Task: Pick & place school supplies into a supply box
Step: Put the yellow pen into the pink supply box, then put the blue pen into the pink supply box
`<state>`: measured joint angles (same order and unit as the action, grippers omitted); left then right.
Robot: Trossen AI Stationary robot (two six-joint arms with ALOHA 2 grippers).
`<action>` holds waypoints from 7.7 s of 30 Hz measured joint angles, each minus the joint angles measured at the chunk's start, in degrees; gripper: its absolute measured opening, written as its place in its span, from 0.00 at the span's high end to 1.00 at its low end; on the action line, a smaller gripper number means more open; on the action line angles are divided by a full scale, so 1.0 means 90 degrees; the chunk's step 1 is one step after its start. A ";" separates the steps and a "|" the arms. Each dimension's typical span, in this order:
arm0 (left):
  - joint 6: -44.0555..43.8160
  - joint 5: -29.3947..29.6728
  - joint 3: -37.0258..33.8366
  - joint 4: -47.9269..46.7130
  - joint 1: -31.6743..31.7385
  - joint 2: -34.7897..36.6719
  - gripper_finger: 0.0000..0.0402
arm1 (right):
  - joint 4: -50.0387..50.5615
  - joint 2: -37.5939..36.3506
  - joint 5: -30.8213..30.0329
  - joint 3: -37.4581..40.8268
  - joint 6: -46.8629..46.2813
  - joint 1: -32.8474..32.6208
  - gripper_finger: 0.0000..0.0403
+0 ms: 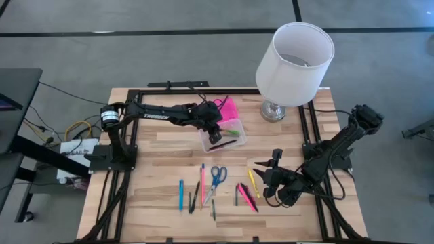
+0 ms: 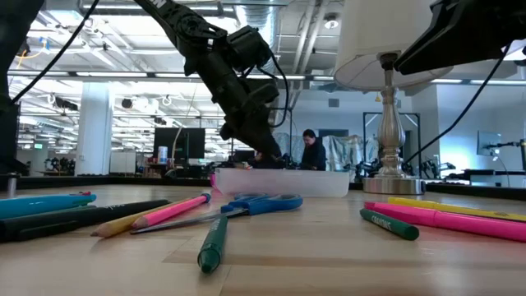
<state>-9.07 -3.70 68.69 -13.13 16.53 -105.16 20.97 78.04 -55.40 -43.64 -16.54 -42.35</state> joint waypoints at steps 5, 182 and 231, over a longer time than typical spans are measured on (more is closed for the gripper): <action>0.0313 -0.0227 0.0000 -0.0292 -0.0031 0.0092 0.71 | 0.0000 0.0000 0.0031 0.0000 -0.0577 0.0011 0.71; -0.3804 0.5013 -0.2438 -0.2454 -0.6222 0.2365 0.72 | -0.0917 0.2875 0.4657 -0.1928 0.3065 0.5764 0.94; -0.7423 0.3250 -0.2427 -0.1137 -0.6381 0.1863 0.72 | -0.2383 0.0207 0.3978 -0.0360 0.3722 0.4235 0.71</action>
<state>-75.88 25.55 46.84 -23.36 -40.89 -88.40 -0.47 79.90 -19.60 -46.88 16.95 -4.24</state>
